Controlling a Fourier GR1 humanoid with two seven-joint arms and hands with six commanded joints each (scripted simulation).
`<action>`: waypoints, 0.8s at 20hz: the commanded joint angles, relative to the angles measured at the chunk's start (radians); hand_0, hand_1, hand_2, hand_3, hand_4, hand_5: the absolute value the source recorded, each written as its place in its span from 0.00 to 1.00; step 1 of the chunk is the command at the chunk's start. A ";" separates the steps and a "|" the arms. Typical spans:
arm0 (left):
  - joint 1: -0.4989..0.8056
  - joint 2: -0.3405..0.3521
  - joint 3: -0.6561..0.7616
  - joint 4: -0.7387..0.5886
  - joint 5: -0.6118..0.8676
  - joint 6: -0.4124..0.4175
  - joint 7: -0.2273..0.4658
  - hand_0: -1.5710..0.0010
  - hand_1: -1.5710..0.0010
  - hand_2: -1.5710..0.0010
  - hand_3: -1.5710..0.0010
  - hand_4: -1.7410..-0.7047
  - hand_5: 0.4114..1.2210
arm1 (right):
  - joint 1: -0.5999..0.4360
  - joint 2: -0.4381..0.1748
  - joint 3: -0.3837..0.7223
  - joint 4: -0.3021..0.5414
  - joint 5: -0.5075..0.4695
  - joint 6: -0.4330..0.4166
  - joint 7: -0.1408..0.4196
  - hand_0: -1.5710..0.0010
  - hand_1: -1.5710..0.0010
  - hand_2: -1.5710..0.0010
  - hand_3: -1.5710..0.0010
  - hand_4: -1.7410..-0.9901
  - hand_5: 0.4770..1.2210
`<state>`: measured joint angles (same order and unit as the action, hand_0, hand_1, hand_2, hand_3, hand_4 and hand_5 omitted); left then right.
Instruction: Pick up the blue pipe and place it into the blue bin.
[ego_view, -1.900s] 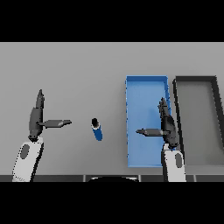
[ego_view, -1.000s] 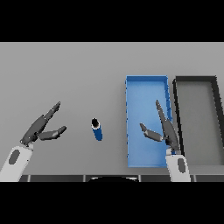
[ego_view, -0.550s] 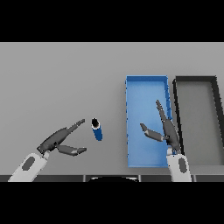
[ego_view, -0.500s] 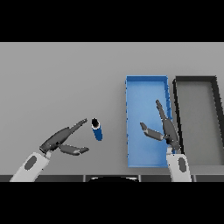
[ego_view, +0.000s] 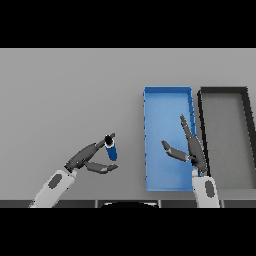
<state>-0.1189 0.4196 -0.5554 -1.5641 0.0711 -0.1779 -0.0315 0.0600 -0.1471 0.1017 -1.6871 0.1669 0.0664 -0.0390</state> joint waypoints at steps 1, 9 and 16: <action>-0.019 -0.024 0.002 0.038 -0.001 0.004 0.010 1.00 1.00 1.00 1.00 0.59 0.10 | -0.006 -0.001 0.003 0.007 0.005 0.001 -0.004 1.00 1.00 1.00 1.00 0.72 0.10; -0.058 -0.138 0.000 0.183 -0.020 0.025 -0.097 1.00 1.00 0.94 0.97 0.58 0.19 | 0.012 -0.003 0.002 -0.003 0.013 -0.006 -0.005 1.00 1.00 1.00 1.00 0.74 0.10; -0.056 -0.221 0.008 0.182 0.047 0.019 -0.085 0.47 0.38 0.32 0.35 0.23 0.72 | 0.018 -0.004 0.001 -0.004 0.011 -0.004 -0.012 1.00 1.00 1.00 1.00 0.74 0.11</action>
<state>-0.1749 0.1987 -0.5472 -1.3821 0.1179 -0.1603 -0.1186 0.0779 -0.1516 0.1022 -1.6908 0.1776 0.0629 -0.0524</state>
